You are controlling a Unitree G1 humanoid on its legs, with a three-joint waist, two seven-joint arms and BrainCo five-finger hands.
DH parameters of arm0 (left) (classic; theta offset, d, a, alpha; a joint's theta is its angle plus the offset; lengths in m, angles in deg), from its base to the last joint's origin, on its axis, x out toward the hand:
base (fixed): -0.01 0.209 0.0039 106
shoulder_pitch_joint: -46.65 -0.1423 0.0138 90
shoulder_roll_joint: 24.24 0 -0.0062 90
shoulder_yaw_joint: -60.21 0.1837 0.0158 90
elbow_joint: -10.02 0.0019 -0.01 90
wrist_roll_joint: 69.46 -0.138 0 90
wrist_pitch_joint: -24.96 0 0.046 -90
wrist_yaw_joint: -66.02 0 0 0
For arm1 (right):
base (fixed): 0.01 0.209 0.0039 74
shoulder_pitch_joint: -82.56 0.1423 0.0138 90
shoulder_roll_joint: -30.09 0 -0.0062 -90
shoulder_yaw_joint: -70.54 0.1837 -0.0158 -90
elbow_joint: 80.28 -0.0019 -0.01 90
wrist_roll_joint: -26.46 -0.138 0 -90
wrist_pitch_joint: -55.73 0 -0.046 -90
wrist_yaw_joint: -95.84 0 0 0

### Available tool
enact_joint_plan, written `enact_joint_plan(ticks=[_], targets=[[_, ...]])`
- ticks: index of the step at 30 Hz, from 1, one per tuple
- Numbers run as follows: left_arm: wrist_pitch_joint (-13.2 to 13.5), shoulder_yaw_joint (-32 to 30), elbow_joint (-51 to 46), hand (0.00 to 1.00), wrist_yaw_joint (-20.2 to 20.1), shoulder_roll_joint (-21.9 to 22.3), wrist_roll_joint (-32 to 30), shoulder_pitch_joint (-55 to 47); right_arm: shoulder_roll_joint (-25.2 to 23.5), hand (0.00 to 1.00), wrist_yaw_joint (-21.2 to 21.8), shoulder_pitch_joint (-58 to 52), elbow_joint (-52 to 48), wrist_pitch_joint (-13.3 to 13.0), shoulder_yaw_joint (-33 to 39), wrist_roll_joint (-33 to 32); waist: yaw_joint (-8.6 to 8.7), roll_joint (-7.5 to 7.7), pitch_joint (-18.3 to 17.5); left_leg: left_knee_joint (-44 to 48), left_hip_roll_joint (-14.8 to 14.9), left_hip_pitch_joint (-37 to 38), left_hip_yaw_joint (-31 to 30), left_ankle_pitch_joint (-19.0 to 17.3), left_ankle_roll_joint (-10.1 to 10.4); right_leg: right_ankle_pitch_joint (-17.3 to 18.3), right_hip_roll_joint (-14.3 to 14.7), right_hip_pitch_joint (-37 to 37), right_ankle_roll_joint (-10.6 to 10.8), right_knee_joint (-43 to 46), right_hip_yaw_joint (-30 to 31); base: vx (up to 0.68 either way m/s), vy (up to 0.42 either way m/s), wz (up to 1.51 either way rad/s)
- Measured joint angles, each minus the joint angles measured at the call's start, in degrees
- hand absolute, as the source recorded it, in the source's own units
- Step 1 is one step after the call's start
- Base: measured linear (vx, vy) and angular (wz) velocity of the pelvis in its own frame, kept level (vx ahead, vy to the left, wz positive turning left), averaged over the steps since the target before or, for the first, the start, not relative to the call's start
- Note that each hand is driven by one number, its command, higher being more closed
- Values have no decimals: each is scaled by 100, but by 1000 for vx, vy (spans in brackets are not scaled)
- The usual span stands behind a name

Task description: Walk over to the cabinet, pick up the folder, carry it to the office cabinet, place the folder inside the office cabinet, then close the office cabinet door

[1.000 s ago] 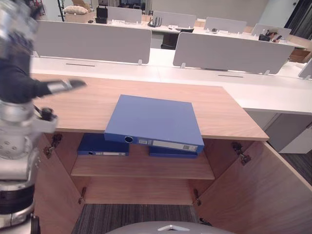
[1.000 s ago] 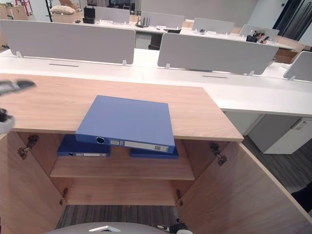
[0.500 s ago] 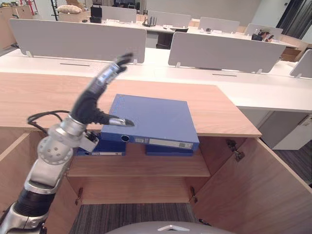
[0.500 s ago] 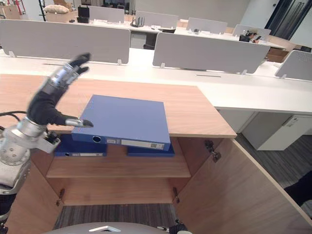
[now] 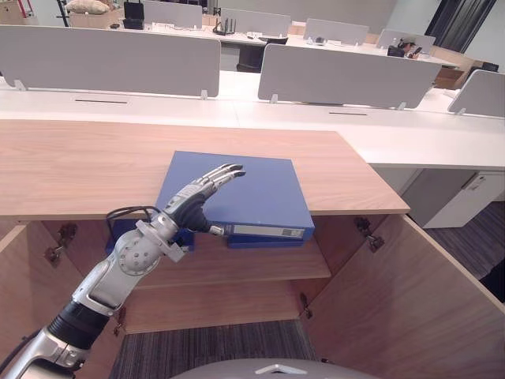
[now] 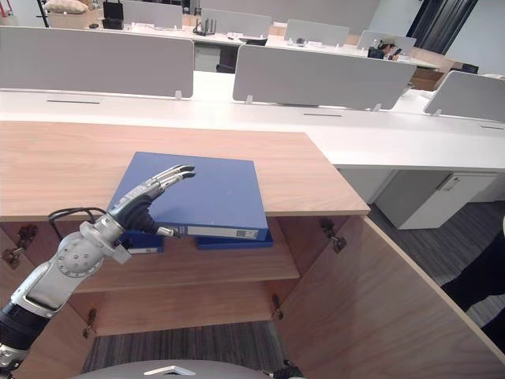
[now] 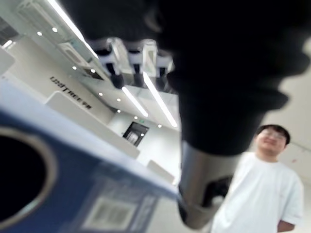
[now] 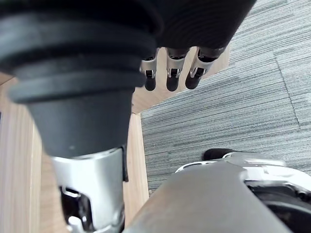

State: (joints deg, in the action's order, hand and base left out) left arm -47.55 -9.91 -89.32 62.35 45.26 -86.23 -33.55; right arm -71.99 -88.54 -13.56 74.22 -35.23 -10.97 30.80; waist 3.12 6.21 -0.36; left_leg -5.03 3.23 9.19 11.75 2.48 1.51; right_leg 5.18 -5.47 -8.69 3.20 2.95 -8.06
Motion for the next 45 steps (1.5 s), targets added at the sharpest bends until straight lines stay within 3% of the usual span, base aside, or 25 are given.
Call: enact_joint_plan(ticks=[15, 21, 34, 45], targets=[[29, 289, 333, 0, 1002, 125, -2042, 54, -2, 0, -225, 84, -3, -5, 83, -59, 163, -87, 96, 1, -83, -83, -36, -89, -49, -55, -65, -28, 99, -177, -65, 18, 4, 1], [-91, 284, 334, 0, 1407, 479, -2836, 35, 7, 0, -251, 111, -4, -10, 115, -66, 182, -120, 206, 0, -86, -52, -92, -90, -48, -47, -65, -112, 83, -222, -136, -8, -14, 5], [-149, 256, 55, 0, 1486, 1211, -2893, -705, 3, 0, -381, 108, -4, -6, 117, -65, 178, -135, 202, 0, -136, -55, -116, -92, -48, -63, -118, -128, 145, -246, -185, 0, 0, 0], [-142, 251, -117, 0, 1454, 1544, -2836, -1154, 1, 0, -383, 104, -3, -3, 107, -64, 174, -140, 193, -1, -173, -53, -158, -76, -70, -71, -156, -150, 168, -242, -204, -4, -1, 1]])
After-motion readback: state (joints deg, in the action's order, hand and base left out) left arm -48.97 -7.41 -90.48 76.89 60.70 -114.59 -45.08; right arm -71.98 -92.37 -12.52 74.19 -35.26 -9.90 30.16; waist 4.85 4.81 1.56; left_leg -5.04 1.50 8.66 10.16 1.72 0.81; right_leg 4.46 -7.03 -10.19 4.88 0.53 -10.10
